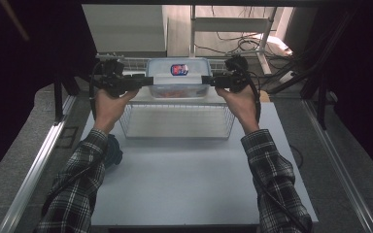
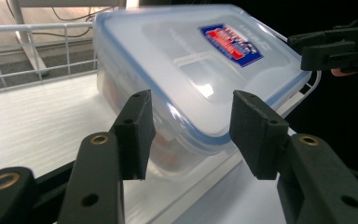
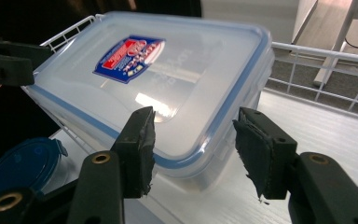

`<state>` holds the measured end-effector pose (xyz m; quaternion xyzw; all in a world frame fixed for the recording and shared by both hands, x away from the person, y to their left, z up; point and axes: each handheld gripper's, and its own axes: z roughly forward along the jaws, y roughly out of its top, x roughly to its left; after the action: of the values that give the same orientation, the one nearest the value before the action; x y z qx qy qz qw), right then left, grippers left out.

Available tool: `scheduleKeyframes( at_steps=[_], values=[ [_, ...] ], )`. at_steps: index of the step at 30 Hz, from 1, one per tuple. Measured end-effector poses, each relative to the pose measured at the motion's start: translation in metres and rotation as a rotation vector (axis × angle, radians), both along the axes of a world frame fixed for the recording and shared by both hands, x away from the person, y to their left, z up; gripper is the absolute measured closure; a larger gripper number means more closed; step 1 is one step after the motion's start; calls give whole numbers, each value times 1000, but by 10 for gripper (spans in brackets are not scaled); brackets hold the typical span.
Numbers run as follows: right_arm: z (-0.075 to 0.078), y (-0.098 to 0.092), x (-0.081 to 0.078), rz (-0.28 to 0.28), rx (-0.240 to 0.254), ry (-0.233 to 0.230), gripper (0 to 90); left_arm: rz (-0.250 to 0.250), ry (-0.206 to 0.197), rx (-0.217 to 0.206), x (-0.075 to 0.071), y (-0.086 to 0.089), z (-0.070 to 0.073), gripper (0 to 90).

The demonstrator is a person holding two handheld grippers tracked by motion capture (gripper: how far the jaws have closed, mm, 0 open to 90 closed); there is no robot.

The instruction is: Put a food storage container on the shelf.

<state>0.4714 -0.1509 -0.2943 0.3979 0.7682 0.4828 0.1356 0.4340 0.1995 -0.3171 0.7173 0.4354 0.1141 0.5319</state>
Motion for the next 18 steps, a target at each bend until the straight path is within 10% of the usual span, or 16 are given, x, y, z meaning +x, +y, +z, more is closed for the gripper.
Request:
scheduleKeyframes(
  at_steps=[13,18],
  values=[
    [3,4,-13,2,-23,-2,486,12,-12,38,-1,-1,1,520],
    [2,4,-16,12,-14,-24,411,5,-61,55,-9,-3,6,333]
  ],
)
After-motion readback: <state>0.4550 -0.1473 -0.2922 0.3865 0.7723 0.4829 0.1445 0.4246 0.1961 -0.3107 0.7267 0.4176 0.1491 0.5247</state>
